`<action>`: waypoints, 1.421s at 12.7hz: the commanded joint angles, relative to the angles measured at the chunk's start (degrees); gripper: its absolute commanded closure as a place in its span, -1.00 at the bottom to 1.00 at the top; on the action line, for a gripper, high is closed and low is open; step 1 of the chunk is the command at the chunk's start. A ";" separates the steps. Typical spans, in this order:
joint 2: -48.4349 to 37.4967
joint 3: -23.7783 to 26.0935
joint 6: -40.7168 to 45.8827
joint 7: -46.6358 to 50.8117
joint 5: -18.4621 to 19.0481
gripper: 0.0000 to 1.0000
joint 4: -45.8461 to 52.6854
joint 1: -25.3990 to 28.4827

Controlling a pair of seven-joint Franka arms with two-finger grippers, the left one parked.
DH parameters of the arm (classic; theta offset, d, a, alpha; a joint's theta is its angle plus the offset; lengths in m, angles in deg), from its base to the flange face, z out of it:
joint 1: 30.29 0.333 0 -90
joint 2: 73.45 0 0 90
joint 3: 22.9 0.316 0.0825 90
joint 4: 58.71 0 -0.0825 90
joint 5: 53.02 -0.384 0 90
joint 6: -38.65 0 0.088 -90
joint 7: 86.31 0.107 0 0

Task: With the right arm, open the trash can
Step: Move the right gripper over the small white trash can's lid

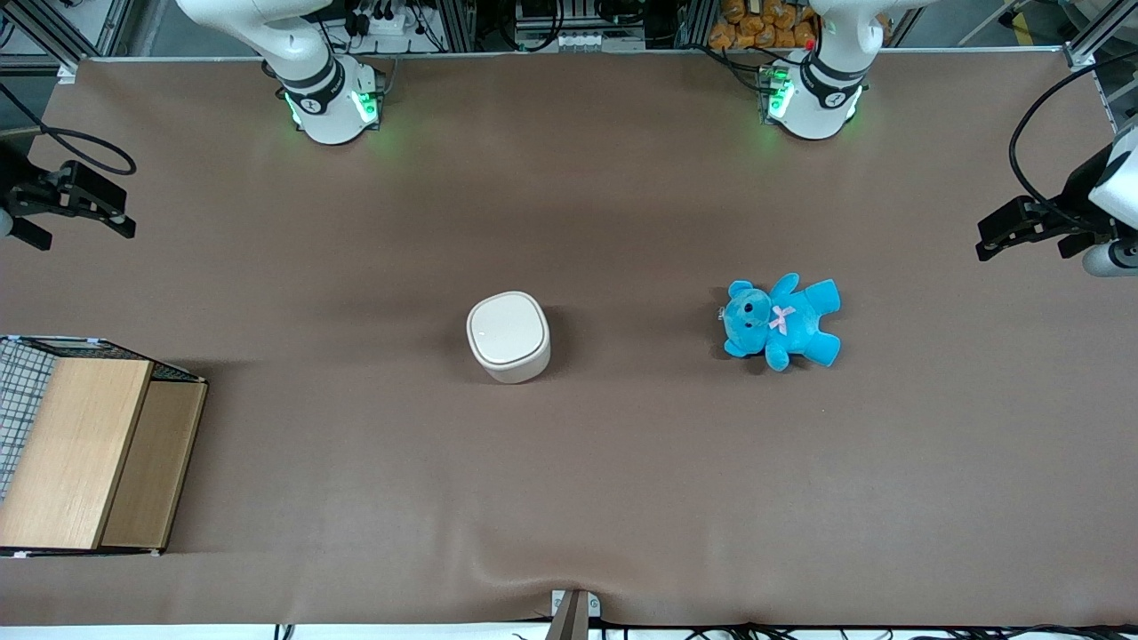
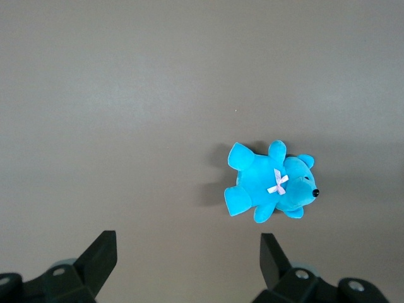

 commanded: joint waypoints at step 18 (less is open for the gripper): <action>18.18 13.12 -18.05 22.41 -3.78 0.60 -1.32 13.19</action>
